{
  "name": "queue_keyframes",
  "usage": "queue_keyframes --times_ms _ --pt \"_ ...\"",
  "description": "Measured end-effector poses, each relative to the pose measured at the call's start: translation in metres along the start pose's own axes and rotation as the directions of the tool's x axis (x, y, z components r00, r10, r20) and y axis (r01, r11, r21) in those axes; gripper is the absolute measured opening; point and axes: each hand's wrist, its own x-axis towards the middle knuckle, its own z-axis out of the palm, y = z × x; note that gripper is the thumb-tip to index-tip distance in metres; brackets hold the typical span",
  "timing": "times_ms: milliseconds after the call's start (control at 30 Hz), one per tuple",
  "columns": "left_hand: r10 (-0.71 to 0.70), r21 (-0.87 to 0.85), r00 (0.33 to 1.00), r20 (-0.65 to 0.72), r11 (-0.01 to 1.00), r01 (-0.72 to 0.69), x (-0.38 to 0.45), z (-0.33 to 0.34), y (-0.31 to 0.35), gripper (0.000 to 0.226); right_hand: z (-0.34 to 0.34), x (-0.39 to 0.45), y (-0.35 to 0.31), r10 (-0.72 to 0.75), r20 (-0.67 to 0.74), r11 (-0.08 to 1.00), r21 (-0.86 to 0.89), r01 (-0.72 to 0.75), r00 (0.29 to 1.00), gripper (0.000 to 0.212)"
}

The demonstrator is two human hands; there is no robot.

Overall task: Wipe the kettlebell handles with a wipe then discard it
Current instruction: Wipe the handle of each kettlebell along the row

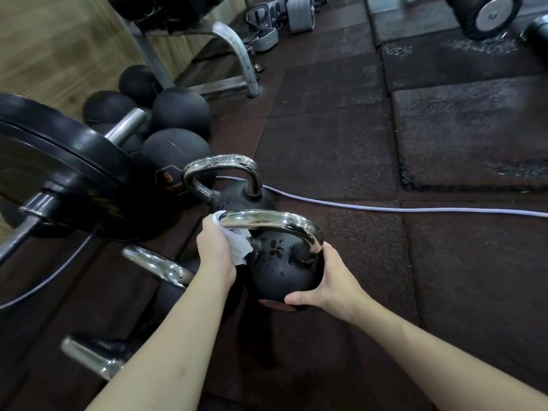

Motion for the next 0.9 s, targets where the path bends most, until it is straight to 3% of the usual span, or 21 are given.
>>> queue_keyframes --times_ms 100,167,200,267,333,400,567,700,800,867,900 --pt "0.309 0.278 0.950 -0.043 0.917 -0.286 -0.011 0.005 0.004 0.039 -0.001 -0.001 -0.001 -0.017 -0.005 1.000 0.002 0.017 1.000 0.140" --pt "0.522 0.509 0.847 0.101 0.704 -0.495 -0.025 0.009 0.007 0.039 -0.002 -0.002 -0.002 -0.029 -0.006 1.000 0.011 0.029 1.000 0.136" --pt "0.606 0.586 0.767 0.212 0.549 -0.596 -0.031 0.010 0.008 0.039 -0.002 -0.003 -0.003 -0.029 -0.007 0.999 0.018 0.029 1.000 0.133" --pt "0.708 0.671 0.517 0.481 0.082 -0.737 -0.033 0.013 0.010 0.035 -0.002 -0.004 -0.004 -0.020 -0.013 0.999 0.025 0.020 1.000 0.131" --pt "0.641 0.613 0.300 0.707 -0.343 -0.712 -0.033 0.020 0.011 0.019 -0.002 -0.003 -0.003 -0.008 -0.016 0.999 0.034 0.009 1.000 0.130" --pt "0.528 0.535 0.222 0.820 -0.569 -0.624 -0.043 0.036 0.006 0.017 -0.001 -0.002 -0.001 -0.005 -0.013 0.999 0.050 0.005 1.000 0.130" --pt "0.452 0.388 0.045 0.891 -0.705 -0.593 -0.063 0.072 -0.028 0.036 0.002 0.002 0.001 -0.050 -0.031 0.999 -0.019 0.049 0.998 0.147" --pt "0.516 0.368 -0.041 0.856 -0.663 -0.652 -0.053 0.062 -0.016 0.036 0.000 0.001 -0.001 -0.075 -0.028 0.997 -0.017 0.075 0.997 0.144" --pt "0.616 0.433 0.035 0.787 -0.512 -0.742 -0.044 0.045 0.001 0.035 0.000 0.000 0.000 -0.038 -0.022 0.999 -0.002 0.038 0.999 0.139" --pt "0.621 0.478 0.132 0.773 -0.432 -0.765 -0.036 0.028 0.011 0.031 0.000 0.000 0.000 -0.041 -0.024 0.999 -0.007 0.041 0.999 0.136" --pt "0.632 0.523 0.211 0.746 -0.358 -0.773 -0.030 0.020 0.014 0.031 0.000 -0.001 -0.001 -0.040 -0.024 0.999 -0.010 0.040 0.999 0.134"
